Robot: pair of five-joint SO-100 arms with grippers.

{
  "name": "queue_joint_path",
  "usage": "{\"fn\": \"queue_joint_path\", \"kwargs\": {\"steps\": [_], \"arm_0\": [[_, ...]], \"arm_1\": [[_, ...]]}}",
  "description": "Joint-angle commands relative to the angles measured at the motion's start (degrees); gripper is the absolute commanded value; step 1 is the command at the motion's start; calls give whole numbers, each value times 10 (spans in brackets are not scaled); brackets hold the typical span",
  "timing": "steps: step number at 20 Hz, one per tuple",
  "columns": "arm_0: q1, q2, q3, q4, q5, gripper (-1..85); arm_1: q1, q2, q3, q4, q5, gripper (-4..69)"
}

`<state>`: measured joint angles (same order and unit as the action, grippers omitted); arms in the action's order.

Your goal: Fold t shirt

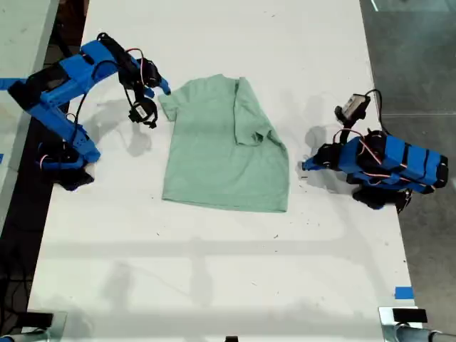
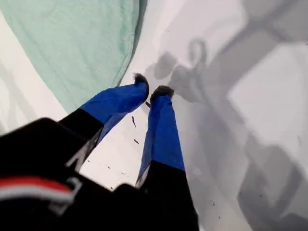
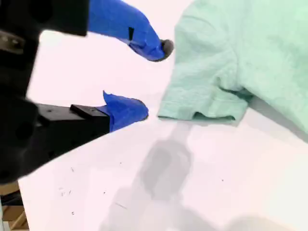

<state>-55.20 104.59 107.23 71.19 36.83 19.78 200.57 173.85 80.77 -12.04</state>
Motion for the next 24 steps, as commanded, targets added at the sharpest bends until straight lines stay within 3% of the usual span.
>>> {"fn": "queue_joint_path", "kwargs": {"steps": [1,8,10,12,15,19,24], "arm_0": [[-28,-82,-55,-33,22,165],[-53,-273,-197,-19,40,163],[-52,-280,-198,-14,36,111],[-58,-296,-202,4,29,0],[-59,-302,-244,53,27,0],[3,-286,-446,186,5,0],[149,-201,-509,192,-62,0]], "arm_1": [[-8,4,19,-5,-5,46],[-8,4,19,-5,-5,46],[-8,4,19,-5,-5,46],[-8,4,19,-5,-5,46],[-8,4,19,-5,-5,46],[-7,4,19,-5,-5,46],[-8,4,19,-5,-5,45]]}}
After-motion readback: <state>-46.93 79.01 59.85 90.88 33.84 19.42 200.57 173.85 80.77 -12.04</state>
